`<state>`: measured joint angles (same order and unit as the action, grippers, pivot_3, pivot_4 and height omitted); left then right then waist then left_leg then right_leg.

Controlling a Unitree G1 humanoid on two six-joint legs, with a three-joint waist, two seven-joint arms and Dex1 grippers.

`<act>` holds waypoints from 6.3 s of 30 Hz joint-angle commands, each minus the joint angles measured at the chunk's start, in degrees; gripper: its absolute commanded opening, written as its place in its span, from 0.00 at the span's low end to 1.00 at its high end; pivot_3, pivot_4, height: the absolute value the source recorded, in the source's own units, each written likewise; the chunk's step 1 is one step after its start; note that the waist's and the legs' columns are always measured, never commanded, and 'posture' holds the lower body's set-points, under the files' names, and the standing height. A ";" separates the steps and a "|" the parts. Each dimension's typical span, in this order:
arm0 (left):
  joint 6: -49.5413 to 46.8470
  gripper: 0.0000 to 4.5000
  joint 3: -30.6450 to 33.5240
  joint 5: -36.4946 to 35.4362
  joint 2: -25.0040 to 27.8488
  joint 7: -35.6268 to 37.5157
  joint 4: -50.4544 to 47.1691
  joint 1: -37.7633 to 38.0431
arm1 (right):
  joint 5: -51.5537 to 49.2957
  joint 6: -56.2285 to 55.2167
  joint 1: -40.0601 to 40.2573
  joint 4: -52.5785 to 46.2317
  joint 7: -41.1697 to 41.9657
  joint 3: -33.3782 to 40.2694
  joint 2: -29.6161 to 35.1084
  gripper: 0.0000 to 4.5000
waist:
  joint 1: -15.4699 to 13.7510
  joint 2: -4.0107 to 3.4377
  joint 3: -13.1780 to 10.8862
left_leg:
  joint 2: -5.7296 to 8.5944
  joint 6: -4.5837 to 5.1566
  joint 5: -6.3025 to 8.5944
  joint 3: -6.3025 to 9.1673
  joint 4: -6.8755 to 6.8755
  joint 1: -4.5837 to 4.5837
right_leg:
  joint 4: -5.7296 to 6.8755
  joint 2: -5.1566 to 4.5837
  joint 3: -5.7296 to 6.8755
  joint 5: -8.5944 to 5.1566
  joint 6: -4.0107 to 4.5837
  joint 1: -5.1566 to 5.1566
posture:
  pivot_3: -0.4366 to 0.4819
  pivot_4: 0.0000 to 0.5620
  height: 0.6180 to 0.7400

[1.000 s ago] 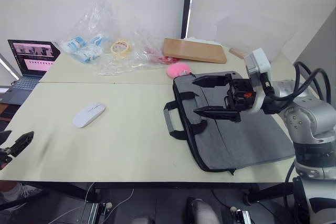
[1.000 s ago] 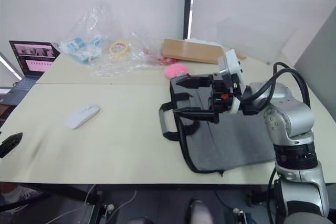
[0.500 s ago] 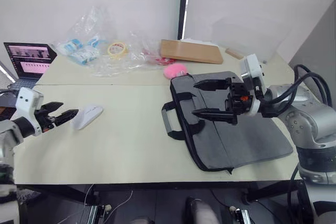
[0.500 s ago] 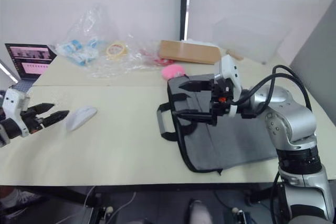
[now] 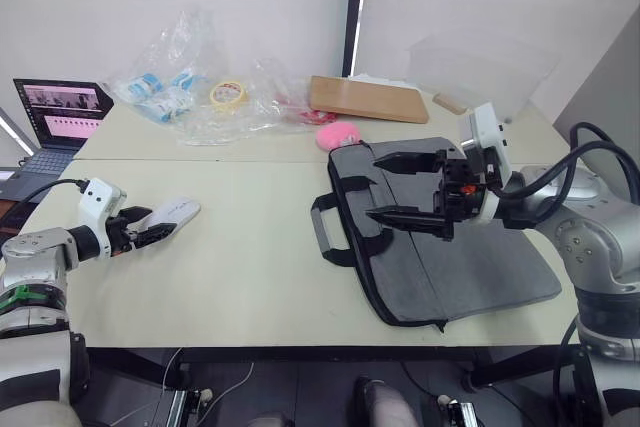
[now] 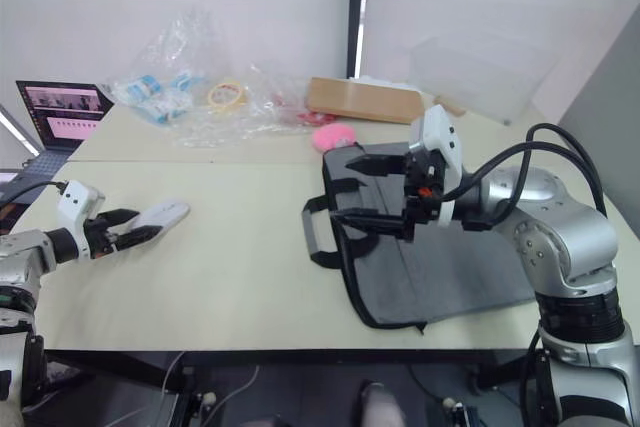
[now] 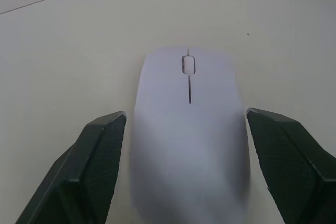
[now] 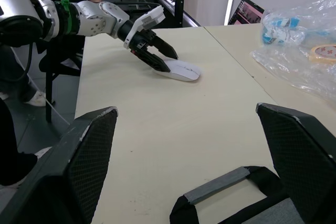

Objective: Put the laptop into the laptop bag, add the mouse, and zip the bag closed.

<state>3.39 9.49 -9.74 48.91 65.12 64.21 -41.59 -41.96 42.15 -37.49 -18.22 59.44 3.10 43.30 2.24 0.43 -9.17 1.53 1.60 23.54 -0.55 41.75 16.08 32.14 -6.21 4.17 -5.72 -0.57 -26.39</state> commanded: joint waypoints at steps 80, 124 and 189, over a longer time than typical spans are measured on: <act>-22.63 0.63 3.31 -14.50 -2.78 -2.28 -55.63 16.52 | 30.33 7.35 6.90 -7.60 -19.39 -8.84 -8.42 0.01 | -0.18 0.05 -0.01 | 0.04 -0.10 -0.04 0.07 0.03 0.24 | -0.01 -0.02 -0.05 0.00 -0.01 -0.30 | 0.48 0.27 1.00; -6.33 0.63 -24.42 6.01 -44.34 -10.32 -18.80 -12.93 | -22.36 38.35 -7.10 -7.22 -37.39 19.07 -23.03 0.01 | -1.48 0.06 -0.01 | 0.06 0.30 0.14 0.00 0.16 0.37 | -0.03 -0.04 -0.32 0.09 -0.13 0.00 | 0.48 0.27 1.00; -6.98 1.00 -6.22 1.75 -28.57 -8.07 8.50 -24.17 | -16.11 29.66 33.27 -2.60 -10.04 29.20 17.53 0.99 | -2.76 0.17 0.00 | 0.48 1.12 0.60 -0.10 0.99 0.62 | -0.44 -0.42 -0.07 0.32 -0.53 0.23 | 0.48 0.27 1.00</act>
<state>-4.72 2.20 -8.21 20.42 57.79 72.42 -64.02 -58.47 71.91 -5.27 -21.10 46.90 28.18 59.17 -0.52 0.60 -9.17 2.01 2.73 24.14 -0.68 42.75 16.73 31.65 -6.64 4.08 -5.36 -1.17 -26.15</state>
